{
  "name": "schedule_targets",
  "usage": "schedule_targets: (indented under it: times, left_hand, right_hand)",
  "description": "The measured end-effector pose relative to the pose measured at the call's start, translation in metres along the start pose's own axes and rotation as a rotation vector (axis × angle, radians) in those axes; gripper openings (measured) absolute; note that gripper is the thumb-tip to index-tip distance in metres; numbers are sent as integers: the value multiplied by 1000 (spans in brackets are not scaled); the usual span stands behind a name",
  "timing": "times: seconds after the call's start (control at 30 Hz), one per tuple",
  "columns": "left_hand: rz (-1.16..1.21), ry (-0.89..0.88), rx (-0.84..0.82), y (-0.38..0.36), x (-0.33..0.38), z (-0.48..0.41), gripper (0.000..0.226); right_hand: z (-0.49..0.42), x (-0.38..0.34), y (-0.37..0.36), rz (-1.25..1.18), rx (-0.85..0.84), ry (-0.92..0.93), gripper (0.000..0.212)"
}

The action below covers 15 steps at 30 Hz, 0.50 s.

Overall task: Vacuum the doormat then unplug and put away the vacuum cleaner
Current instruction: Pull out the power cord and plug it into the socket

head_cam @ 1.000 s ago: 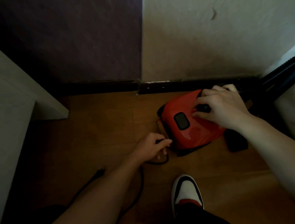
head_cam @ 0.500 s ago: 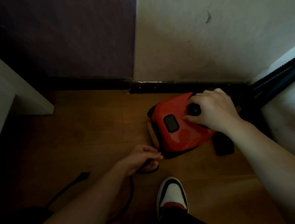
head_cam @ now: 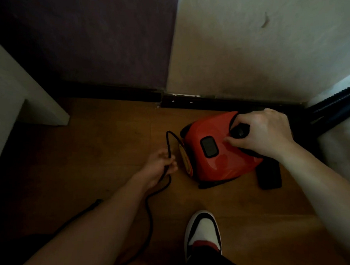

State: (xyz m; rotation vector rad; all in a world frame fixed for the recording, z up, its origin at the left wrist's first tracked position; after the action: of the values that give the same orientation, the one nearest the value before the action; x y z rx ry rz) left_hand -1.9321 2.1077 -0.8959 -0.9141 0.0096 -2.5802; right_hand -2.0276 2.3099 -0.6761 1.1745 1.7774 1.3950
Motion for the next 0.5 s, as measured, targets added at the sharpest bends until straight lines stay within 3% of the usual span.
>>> schedule_targets:
  times: [0.1,0.2,0.23,0.27,0.37,0.43,0.5]
  left_hand:
    - [-121,-237,-84,-8,54,7,45]
    - [-654,-626,-321,-27,91,41,25]
    - [-814,-660,-418,-33,88,53,16]
    - [-946,-645,-499,-35,80,63,11]
    - [-1124,-524,-573,-36,44,73,27]
    - [-1050,-463,-545,-40,23,70,37]
    - [-845,-282,-487,-42,3,65,40]
  right_hand:
    - [0,0,1,4,8,-16,42]
    - [-1,-1,2,20,3,-14,40]
    - [-2,-2,2,24,1,-11,40]
    - [-2,-3,2,23,-1,-13,40]
    - [-2,-4,4,16,1,-20,43]
    - [-2,-5,5,33,-2,-20,43]
    - [-2,-6,5,40,6,-11,42]
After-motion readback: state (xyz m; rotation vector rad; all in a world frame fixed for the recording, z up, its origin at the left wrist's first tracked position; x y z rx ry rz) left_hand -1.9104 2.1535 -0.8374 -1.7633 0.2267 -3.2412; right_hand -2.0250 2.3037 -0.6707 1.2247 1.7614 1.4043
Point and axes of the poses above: each hand's wrist, its own z-axis away from the middle knuckle, its own y-axis out of the back of the hand, x = y × z, the point moved 9 cm from there along -z, towards the middle knuckle, and after that the axes turned 13 degrees about x, right-handed, at the moved point
